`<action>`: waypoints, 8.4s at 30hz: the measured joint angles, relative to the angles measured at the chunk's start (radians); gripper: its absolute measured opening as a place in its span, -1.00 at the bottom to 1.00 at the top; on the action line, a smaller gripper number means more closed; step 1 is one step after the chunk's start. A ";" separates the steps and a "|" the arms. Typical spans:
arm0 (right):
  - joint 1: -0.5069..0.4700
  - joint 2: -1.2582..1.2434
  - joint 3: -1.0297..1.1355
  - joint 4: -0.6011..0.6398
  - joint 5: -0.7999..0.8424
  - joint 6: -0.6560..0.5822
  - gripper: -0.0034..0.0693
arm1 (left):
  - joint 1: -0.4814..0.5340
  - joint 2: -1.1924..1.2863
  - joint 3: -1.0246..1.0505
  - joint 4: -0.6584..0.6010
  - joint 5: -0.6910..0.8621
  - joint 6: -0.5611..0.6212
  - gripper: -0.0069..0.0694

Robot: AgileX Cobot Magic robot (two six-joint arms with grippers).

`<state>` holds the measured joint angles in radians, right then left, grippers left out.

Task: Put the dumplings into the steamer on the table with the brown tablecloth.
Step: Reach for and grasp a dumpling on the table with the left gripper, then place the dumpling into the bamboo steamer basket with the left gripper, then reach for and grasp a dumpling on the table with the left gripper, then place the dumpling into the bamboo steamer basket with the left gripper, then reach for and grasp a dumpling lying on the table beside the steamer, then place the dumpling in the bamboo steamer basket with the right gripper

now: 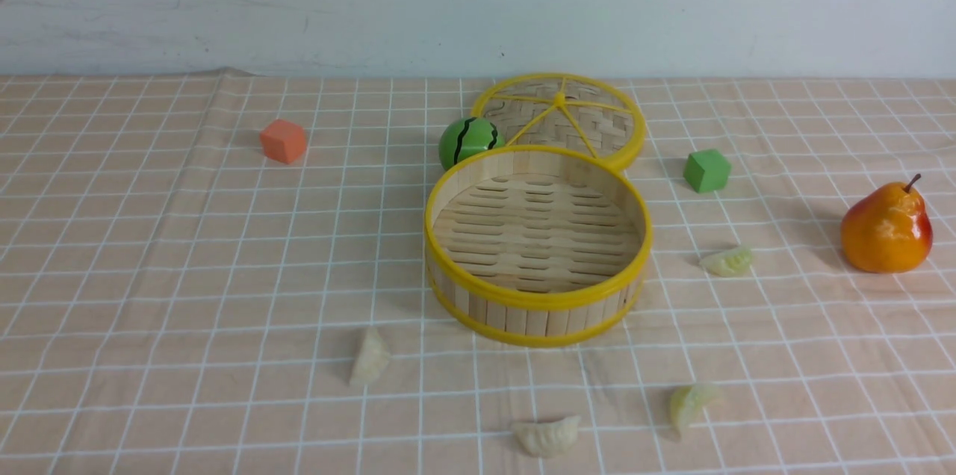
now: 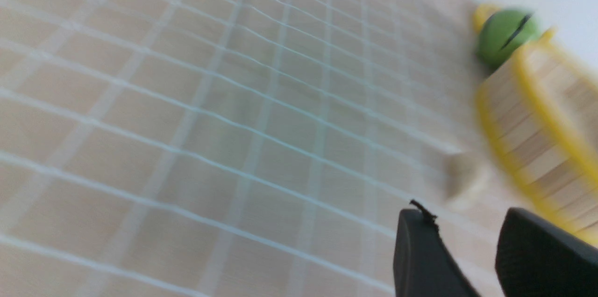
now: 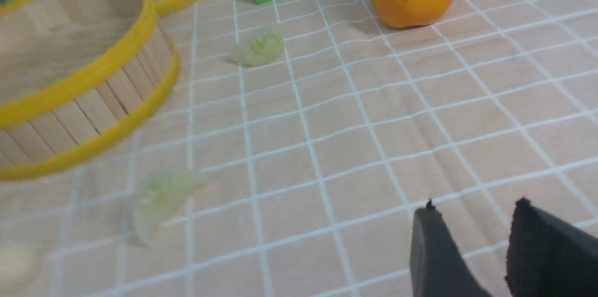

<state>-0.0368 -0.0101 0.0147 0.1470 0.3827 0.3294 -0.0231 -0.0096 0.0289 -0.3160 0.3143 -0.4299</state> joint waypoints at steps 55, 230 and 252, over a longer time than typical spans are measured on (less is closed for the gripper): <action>0.540 1.077 -0.870 0.142 0.813 -0.548 -0.94 | -0.480 1.576 -1.222 0.360 0.717 0.155 -0.11; 0.423 1.760 -1.110 0.080 0.419 -0.179 0.41 | -0.519 1.583 -2.147 0.367 0.932 0.299 -0.86; 0.423 1.843 -1.157 -0.008 0.371 -0.025 -0.36 | -0.519 1.454 -1.910 0.391 0.874 0.305 -0.86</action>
<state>0.3860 1.8325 -1.1423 0.1389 0.7541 0.3039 -0.5425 1.4442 -1.8814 0.0752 1.1882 -0.1246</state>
